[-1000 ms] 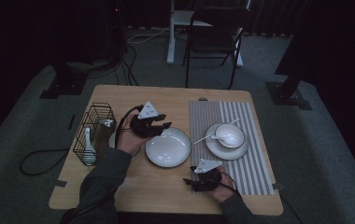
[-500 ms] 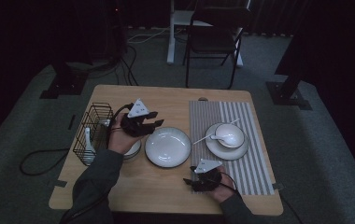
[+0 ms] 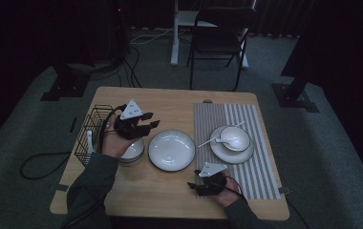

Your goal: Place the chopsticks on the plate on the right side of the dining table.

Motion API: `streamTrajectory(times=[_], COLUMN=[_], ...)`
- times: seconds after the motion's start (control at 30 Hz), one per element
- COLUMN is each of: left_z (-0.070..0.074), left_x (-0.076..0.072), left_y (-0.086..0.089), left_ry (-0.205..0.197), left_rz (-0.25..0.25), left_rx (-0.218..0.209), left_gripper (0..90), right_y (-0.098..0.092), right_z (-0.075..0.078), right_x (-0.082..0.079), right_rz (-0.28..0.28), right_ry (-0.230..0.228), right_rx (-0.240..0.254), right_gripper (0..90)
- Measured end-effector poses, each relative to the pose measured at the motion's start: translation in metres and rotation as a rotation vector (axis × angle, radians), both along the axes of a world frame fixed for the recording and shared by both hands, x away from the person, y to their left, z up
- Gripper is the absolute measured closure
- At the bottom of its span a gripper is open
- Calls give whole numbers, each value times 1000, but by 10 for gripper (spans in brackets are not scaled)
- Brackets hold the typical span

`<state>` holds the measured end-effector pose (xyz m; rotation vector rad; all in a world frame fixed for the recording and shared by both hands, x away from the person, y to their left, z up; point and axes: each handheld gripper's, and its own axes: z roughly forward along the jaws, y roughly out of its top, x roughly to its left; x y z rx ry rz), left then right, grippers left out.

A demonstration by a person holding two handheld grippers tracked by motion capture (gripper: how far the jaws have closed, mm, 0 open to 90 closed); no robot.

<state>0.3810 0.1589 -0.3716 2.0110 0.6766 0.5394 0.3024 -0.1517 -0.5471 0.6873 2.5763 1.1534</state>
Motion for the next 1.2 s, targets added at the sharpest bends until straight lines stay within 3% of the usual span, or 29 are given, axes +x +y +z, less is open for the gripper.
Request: streamTrajectory(times=[0.4,1.2], left_z=[6,18], left_x=[-1,-7], left_y=[13,44], left_ry=[6,-18], left_rz=[18,78], left_rx=[-4,-7], left_gripper=[585,585], right_y=[0,0], right_z=[0,0], right_x=[0,0], right_rz=[0,-1], right_ry=[0,1], right_rx=[0,2], right_gripper=[425,425])
